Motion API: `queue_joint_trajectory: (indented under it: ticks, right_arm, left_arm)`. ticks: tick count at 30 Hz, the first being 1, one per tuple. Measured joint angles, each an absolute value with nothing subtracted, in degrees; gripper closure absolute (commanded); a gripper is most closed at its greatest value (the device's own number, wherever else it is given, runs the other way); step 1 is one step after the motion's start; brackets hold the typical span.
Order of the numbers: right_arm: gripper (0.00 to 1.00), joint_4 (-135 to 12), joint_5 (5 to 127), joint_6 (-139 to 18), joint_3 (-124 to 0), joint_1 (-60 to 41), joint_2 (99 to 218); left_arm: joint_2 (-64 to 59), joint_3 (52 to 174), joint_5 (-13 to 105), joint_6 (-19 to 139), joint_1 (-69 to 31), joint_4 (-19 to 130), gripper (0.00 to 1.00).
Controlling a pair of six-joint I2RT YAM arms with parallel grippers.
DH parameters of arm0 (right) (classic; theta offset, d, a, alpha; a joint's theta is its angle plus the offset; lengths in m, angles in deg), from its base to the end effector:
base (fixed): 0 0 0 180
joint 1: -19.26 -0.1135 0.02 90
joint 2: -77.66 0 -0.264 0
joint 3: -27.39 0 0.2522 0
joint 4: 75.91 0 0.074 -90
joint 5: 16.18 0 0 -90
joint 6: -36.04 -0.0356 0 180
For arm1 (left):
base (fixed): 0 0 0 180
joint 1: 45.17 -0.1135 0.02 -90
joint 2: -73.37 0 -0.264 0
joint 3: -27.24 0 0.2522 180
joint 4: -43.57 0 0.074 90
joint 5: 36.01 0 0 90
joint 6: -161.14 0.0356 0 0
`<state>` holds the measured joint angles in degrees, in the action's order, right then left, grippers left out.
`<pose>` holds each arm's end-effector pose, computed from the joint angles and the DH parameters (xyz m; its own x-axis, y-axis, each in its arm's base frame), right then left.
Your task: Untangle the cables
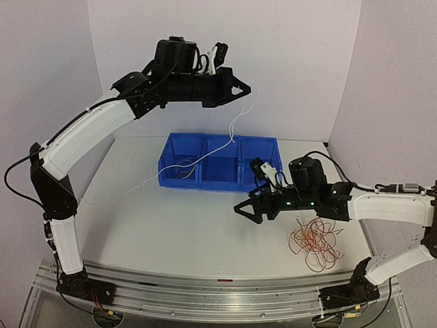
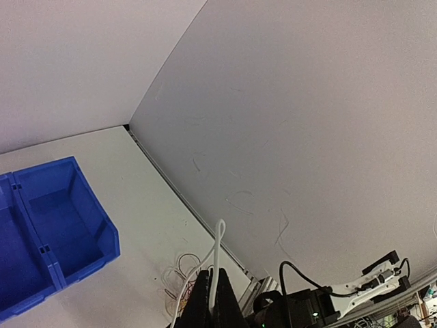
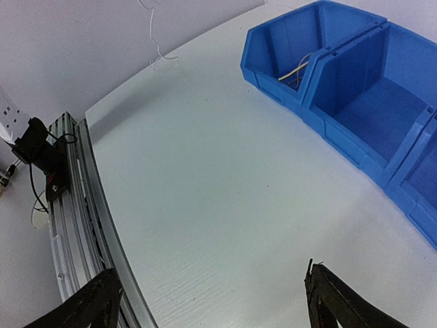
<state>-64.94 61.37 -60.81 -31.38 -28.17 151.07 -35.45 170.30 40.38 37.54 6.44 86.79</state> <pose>0.1883 0.2163 0.2558 -0.3918 -0.2543 -0.8842 -0.8097 0.5517 0.2001 0.2548 -0.3351 0.4883 -0.5822 -0.1313 -0.8024 0.7011 0.4187 -0.5772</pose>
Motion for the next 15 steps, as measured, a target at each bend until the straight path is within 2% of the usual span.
queue_joint_trajectory:
  ticks: [9,15]
  right_arm:
    - [0.11,-83.45,63.23,-61.56,-33.02,-31.45,162.51]
    - [0.13,-95.87,65.52,-64.07,-38.46,-34.55,172.94]
  left_arm:
    - [-35.67,170.49,45.22,35.16,10.62,83.15,1.0]
    - [-35.65,170.76,48.21,34.47,12.59,81.91,1.0]
